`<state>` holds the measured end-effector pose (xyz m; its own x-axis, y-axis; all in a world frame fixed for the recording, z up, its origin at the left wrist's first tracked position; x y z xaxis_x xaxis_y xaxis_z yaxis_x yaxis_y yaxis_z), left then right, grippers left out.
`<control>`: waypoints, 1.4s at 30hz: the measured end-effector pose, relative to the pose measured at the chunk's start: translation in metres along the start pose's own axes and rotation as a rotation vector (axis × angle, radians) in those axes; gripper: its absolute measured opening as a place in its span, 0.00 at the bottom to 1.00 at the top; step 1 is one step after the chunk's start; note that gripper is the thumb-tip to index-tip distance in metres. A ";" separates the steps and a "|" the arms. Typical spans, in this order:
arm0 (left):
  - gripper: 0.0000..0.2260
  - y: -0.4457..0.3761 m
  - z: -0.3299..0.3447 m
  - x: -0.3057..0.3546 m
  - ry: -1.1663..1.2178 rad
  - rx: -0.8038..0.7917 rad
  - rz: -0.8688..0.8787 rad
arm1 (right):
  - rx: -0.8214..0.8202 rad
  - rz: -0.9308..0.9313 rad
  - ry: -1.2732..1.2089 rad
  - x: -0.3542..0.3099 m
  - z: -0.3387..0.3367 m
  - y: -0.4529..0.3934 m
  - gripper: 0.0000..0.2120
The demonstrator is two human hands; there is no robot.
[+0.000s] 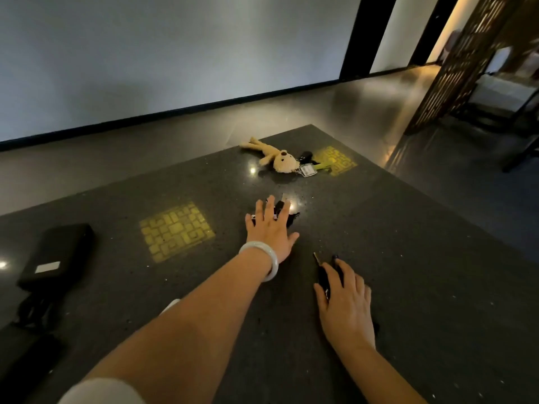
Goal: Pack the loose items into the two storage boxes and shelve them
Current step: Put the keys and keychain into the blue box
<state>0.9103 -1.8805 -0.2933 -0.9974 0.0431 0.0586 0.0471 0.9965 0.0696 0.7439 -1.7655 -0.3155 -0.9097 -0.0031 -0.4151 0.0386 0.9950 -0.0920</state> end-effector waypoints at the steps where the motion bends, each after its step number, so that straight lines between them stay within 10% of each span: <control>1: 0.34 -0.007 0.006 0.002 -0.043 -0.056 0.024 | 0.007 0.004 -0.004 0.001 0.000 -0.001 0.25; 13: 0.17 0.097 0.020 0.010 0.037 0.175 0.058 | 0.008 -0.008 -0.074 0.003 -0.009 0.015 0.25; 25: 0.16 0.238 0.013 0.077 0.166 -0.038 0.194 | -0.060 0.148 -0.283 0.068 -0.078 0.165 0.19; 33: 0.06 0.329 -0.020 0.220 0.371 -0.019 0.497 | 0.135 0.594 -0.705 0.161 -0.190 0.283 0.10; 42: 0.13 0.478 -0.079 0.399 0.580 0.070 0.886 | 0.578 0.641 -0.860 0.240 -0.364 0.464 0.11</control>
<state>0.5395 -1.3928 -0.1584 -0.4286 0.7336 0.5274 0.7227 0.6287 -0.2871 0.3930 -1.2688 -0.1284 -0.0962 0.1888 -0.9773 0.7580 0.6503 0.0510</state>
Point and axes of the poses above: each hand's wrist, its own y-axis away from the middle knuckle, its own z-axis out of the palm, x = y × z, the point moved 5 cm from there along -y, towards the middle knuckle, and after that the axes turned 14 degrees about -y, right-handed, at the moved point
